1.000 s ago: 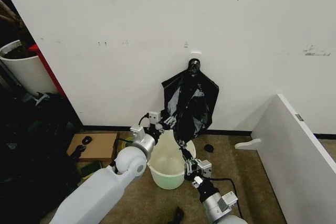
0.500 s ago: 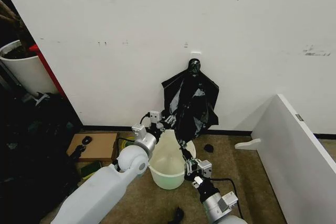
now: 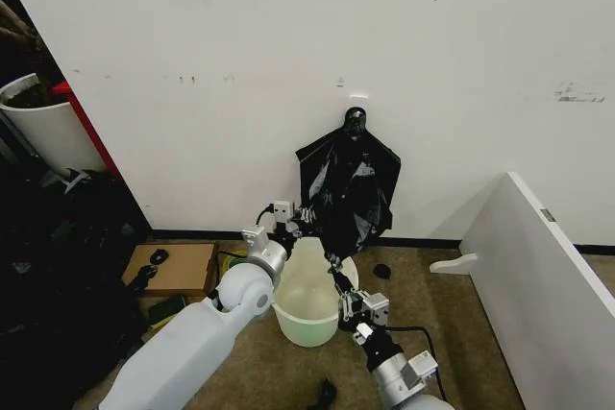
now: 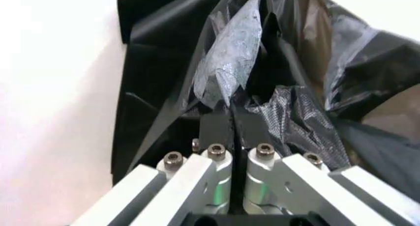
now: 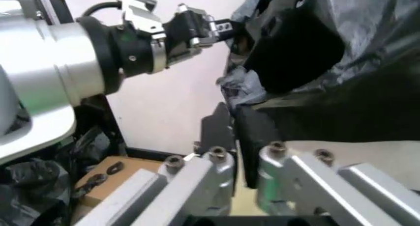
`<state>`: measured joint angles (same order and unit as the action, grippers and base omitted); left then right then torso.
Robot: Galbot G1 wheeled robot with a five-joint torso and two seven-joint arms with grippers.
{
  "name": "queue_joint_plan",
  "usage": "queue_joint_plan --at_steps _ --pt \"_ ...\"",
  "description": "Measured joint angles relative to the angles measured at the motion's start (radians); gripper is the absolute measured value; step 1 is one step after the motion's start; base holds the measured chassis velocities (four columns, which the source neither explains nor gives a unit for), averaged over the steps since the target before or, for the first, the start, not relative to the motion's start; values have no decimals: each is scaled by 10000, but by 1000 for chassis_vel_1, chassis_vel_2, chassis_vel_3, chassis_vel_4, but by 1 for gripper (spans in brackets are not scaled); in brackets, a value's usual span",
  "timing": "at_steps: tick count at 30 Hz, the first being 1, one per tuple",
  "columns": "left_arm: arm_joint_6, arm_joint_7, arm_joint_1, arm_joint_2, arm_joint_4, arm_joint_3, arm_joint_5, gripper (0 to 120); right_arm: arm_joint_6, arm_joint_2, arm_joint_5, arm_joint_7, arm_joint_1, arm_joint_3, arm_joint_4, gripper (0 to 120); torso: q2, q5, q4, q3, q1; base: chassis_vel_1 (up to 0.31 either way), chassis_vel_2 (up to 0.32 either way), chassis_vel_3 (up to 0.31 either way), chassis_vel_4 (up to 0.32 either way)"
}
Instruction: Place the garbage bag over the trash bin.
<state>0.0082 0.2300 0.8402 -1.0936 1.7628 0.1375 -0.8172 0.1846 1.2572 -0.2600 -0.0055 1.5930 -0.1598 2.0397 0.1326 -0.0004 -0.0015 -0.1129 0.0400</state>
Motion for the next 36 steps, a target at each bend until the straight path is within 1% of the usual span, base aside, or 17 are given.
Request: queue_joint_plan --at_steps 2,3,5,10,11,12,13,14,18,19,21,25,27,32,33,35,36 --pt "-41 4 57 32 39 -36 68 0 13 -43 202 43 86 -71 77 13 0 0 0 0 0 0 0 0 0" --pt "-57 4 90 37 55 -66 102 0 55 -77 420 93 169 -145 147 20 0 0 0 0 0 0 0 0 0" --pt "-65 4 116 36 58 -100 121 0 103 -112 622 149 266 -232 218 23 0 1 0 0 0 0 0 0 0" --pt "-87 5 172 33 58 -218 135 0 160 -320 1101 229 757 -659 621 41 0 -2 -3 0 0 0 0 0 0" --pt "-93 4 174 35 58 -225 134 0 167 -371 1205 244 767 -772 696 48 0 -1 -3 0 0 0 0 0 0" --pt "-94 3 174 36 58 -226 135 0 168 -386 1229 254 755 -803 713 50 0 -1 -2 0 0 0 0 0 0" --pt "-97 3 174 40 57 -227 138 0 155 -429 1266 306 648 -890 756 55 0 -1 -2 0 0 0 0 0 0" --pt "-97 3 174 40 57 -227 138 0 155 -429 1266 306 648 -890 756 55 0 -1 -2 0 0 0 0 0 0" --pt "-98 4 174 57 87 -201 158 0 -127 -598 1690 547 -40 -1022 559 71 0 0 0 0 0 0 0 0 0" --pt "-98 5 181 69 128 -190 160 0 -206 -678 1818 569 -291 -1019 426 78 0 1 0 0 0 0 0 0 0" --pt "-98 5 186 82 152 -183 160 0 -248 -731 1886 574 -433 -1005 357 81 0 0 -1 0 0 0 0 0 0" --pt "-97 21 201 173 208 -165 164 0 -517 -1077 2308 557 -1301 -711 -65 97 0 0 0 0 0 0 0 0 0" --pt "-95 25 201 203 223 -160 165 0 -663 -1248 2688 502 -1794 -488 -305 100 0 0 1 -1 0 0 0 0 0" --pt "-90 31 200 218 266 -159 165 0 -801 -1356 3019 469 -2400 -230 -637 100 0 -1 -1 -1 0 0 0 0 0" --pt "-86 34 197 228 298 -155 165 0 -849 -1372 3132 468 -2812 -78 -881 100 0 0 0 -1 1 0 0 0 0" --pt "-82 37 194 236 321 -131 163 0 -917 -1374 3149 479 -3244 108 -1165 98 0 -1 0 -1 1 0 0 0 0" --pt "-80 37 191 237 326 -112 161 0 -937 -1373 3149 483 -3436 201 -1307 93 0 -1 0 -1 1 0 0 0 0"
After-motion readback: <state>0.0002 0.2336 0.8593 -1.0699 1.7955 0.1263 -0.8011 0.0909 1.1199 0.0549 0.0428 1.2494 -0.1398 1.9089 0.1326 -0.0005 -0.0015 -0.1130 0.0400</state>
